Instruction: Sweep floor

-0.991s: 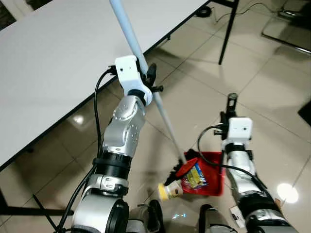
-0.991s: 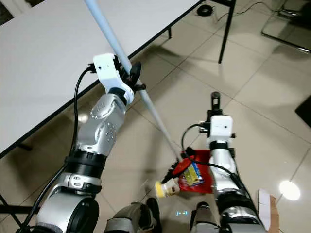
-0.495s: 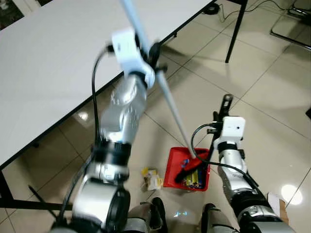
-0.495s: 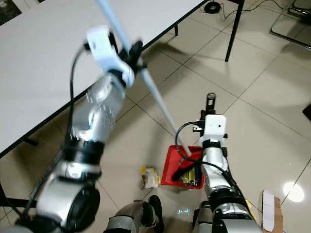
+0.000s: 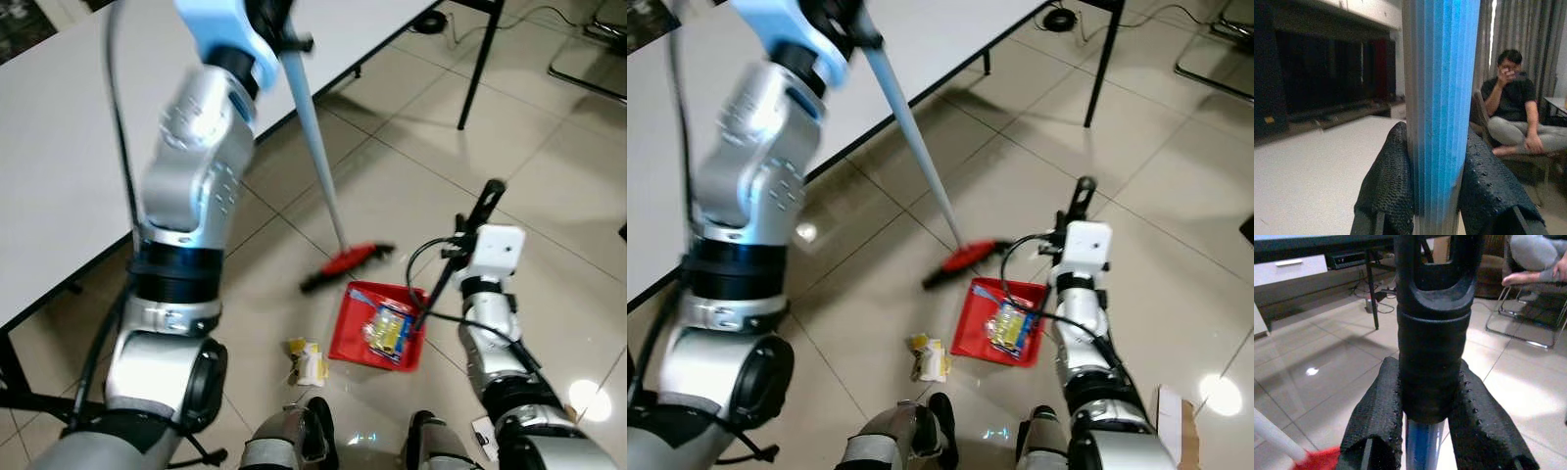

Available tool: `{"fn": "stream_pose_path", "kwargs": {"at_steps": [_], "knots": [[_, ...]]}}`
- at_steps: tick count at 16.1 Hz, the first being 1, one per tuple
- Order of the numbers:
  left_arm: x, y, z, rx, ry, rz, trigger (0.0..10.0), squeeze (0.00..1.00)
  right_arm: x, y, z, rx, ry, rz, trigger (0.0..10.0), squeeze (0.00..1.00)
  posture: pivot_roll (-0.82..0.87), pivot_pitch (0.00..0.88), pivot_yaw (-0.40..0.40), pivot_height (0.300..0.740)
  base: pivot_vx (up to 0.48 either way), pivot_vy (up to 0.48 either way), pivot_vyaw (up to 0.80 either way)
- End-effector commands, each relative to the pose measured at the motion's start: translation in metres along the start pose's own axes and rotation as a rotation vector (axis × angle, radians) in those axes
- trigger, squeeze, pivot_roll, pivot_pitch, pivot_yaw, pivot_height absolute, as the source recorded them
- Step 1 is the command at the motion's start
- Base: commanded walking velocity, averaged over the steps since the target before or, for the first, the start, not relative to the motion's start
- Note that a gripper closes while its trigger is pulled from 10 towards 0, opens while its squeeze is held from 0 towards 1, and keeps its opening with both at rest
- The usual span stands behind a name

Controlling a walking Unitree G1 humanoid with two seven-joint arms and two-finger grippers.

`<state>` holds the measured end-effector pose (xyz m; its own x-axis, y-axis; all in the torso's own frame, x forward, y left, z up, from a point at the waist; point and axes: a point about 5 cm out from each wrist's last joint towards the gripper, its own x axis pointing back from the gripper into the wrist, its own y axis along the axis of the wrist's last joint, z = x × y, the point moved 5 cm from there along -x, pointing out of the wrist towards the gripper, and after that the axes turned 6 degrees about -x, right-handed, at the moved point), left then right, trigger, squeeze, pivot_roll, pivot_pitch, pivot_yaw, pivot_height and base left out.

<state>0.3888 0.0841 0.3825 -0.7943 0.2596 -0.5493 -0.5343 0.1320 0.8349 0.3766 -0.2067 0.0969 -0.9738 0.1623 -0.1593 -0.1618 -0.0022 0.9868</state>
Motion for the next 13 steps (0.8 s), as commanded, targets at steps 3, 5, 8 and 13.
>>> {"fn": "stream_pose_path", "kwargs": {"at_steps": [3,5,8,13], "knots": [[0.000,0.019,0.012,-0.086,0.023,-0.058,10.0,0.00,-0.005,0.012,-0.004,-0.017,-0.010,-0.049,10.0,0.00,0.00,0.142,0.156,0.740,0.000,0.000,0.00],[0.006,-0.006,0.018,-0.167,0.026,0.023,10.0,0.00,-0.008,0.020,-0.012,-0.051,-0.037,-0.076,10.0,0.00,-0.02,0.129,0.147,0.740,0.000,0.000,0.00],[0.030,-0.059,0.031,-0.192,0.068,0.180,10.0,0.00,-0.010,0.036,-0.029,-0.109,-0.087,-0.140,10.0,0.00,-0.03,0.120,0.132,0.740,0.000,0.000,0.00],[0.073,-0.113,0.048,-0.234,0.131,0.352,10.0,0.00,-0.012,0.054,-0.033,-0.152,-0.089,-0.195,10.0,0.00,-0.05,0.105,0.108,0.740,0.000,0.000,0.00]]}}
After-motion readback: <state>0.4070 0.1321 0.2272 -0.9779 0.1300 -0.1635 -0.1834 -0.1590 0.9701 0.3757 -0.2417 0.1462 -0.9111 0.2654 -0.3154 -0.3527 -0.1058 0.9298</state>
